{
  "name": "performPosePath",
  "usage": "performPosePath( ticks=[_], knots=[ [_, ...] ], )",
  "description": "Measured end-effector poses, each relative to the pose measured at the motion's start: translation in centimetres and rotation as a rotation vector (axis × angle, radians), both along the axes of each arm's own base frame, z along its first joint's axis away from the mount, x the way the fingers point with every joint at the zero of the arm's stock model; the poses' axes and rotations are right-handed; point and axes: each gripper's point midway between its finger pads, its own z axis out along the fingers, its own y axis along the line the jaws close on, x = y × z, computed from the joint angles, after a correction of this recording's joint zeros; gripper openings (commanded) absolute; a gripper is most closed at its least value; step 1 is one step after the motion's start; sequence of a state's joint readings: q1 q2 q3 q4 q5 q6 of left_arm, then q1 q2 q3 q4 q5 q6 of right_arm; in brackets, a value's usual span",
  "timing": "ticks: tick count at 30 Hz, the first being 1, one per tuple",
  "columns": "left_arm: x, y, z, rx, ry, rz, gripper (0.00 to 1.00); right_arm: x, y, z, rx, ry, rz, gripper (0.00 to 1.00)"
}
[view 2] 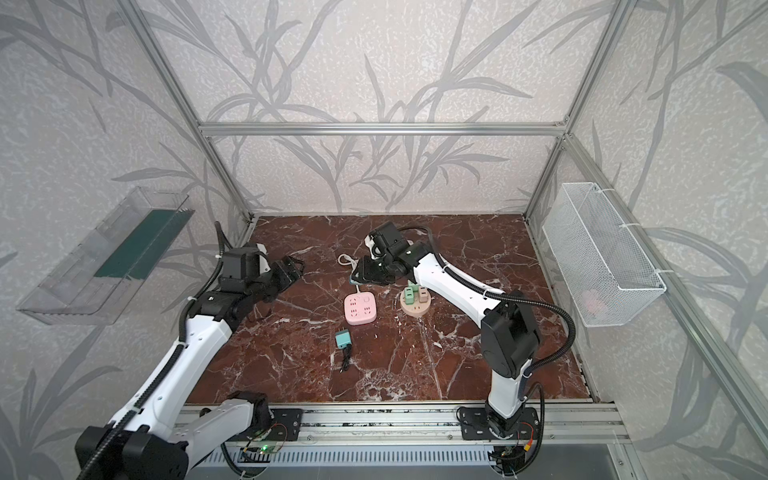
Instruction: Insert the plug
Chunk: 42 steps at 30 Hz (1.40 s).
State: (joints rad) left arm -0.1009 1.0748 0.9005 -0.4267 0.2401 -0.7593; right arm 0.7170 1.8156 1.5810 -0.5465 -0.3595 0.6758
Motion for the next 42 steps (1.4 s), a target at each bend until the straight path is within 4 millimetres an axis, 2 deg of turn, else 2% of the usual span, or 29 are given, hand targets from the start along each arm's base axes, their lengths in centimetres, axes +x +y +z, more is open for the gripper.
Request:
performPosePath(
  ticks=[7, 11, 20, 25, 33, 42],
  knots=[
    [0.3, -2.1, -6.1, -0.057, 0.140, -0.052, 0.63, -0.2, -0.3, -0.6, -0.026, 0.001, 0.007, 0.00],
    [0.3, -4.2, -8.0, -0.066, 0.187, -0.103, 0.55, -0.5, -0.7, -1.3, -0.051, -0.003, 0.022, 0.00],
    [1.0, -8.9, -11.9, -0.090, 0.249, -0.181, 0.53, -0.7, -1.1, -1.9, -0.081, -0.013, 0.045, 0.00],
    [0.8, -10.5, -14.1, -0.088, 0.298, -0.206, 0.53, -1.2, -1.6, -2.4, -0.095, -0.007, 0.043, 0.00],
    [1.1, -11.6, -15.3, -0.088, 0.312, -0.224, 0.54, -1.8, -2.2, -2.5, -0.101, -0.006, 0.044, 0.00],
    [1.3, -15.4, -14.9, -0.081, 0.291, -0.311, 0.55, -1.8, -2.5, -1.8, -0.101, -0.033, 0.047, 0.00]
  ],
)
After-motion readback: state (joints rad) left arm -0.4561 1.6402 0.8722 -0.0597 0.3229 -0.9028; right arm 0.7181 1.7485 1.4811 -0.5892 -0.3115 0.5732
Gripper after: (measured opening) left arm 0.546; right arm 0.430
